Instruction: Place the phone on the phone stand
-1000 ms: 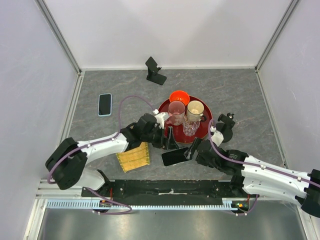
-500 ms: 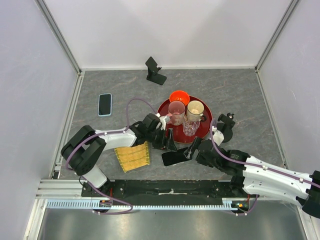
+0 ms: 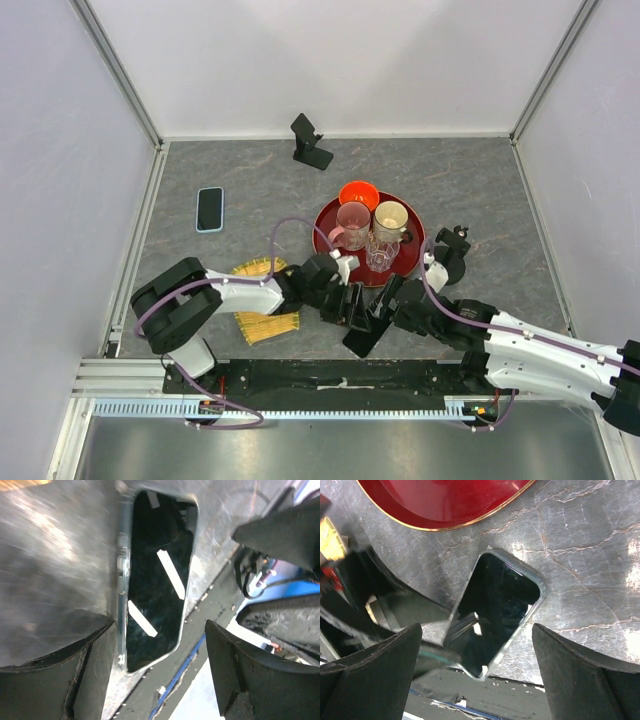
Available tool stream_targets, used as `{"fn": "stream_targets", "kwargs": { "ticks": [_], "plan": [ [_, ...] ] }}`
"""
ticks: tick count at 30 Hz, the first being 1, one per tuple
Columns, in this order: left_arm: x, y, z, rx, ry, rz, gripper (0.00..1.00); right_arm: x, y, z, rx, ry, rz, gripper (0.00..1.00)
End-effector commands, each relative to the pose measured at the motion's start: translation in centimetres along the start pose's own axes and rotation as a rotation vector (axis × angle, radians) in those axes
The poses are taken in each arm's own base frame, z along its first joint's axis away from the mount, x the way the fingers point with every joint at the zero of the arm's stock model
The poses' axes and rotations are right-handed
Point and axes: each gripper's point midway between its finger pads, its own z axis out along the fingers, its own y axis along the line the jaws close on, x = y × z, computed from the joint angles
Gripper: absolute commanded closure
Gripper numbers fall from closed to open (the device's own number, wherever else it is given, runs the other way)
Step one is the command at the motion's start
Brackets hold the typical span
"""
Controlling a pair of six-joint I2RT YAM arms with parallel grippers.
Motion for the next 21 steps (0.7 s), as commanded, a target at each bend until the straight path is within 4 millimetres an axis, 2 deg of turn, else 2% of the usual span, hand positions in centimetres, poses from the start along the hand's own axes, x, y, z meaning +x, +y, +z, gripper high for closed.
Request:
{"fn": "stream_targets", "kwargs": {
  "ticks": [1,5,6,8,9,11,12,13,15,16,17,21],
  "plan": [
    [1.9,-2.6,0.6,0.102,-0.020,-0.045,0.23,0.0,-0.8,0.0,0.017,-0.017,0.073,0.02],
    [0.9,-3.4,-0.4,0.145,-0.105,-0.047,0.22,-0.2,-1.8,0.0,0.066,-0.032,0.102,0.02],
    [0.0,-4.1,-1.2,0.152,-0.150,-0.033,0.22,0.0,-2.1,0.2,0.088,-0.027,0.076,0.02],
    [-0.4,-4.1,-1.9,0.144,-0.193,-0.009,0.22,-0.3,-1.8,0.0,0.109,-0.022,0.032,0.02],
    [-1.5,-4.7,-3.1,0.145,-0.257,0.011,0.22,-0.1,-2.1,0.4,0.151,-0.011,-0.011,0.02],
    [-1.8,-4.0,-4.1,0.106,-0.306,0.034,0.22,-0.6,-1.7,0.1,0.199,-0.002,-0.080,0.02],
    [-2.6,-3.3,-4.6,0.064,-0.362,0.037,0.22,-0.6,-1.6,0.3,0.226,0.008,-0.104,0.02],
    [-3.1,-3.7,-6.1,0.064,-0.411,0.046,0.21,-0.4,-1.7,0.7,0.286,0.030,-0.142,0.02],
    [-3.3,-2.2,-7.2,0.008,-0.485,0.052,0.21,0.8,-2.2,1.6,0.360,0.094,-0.191,0.02],
    [-3.7,-2.8,-8.7,0.031,-0.537,0.063,0.21,1.1,-1.1,1.7,0.348,0.104,-0.204,0.02],
    [-3.0,-1.8,-8.9,0.016,-0.541,0.064,0.19,1.4,-0.8,1.9,0.356,0.100,-0.203,0.02],
    [-2.9,-0.1,-11.2,-0.006,-0.666,0.048,0.18,2.7,0.6,2.7,0.346,0.095,-0.156,0.02]
  ]
}}
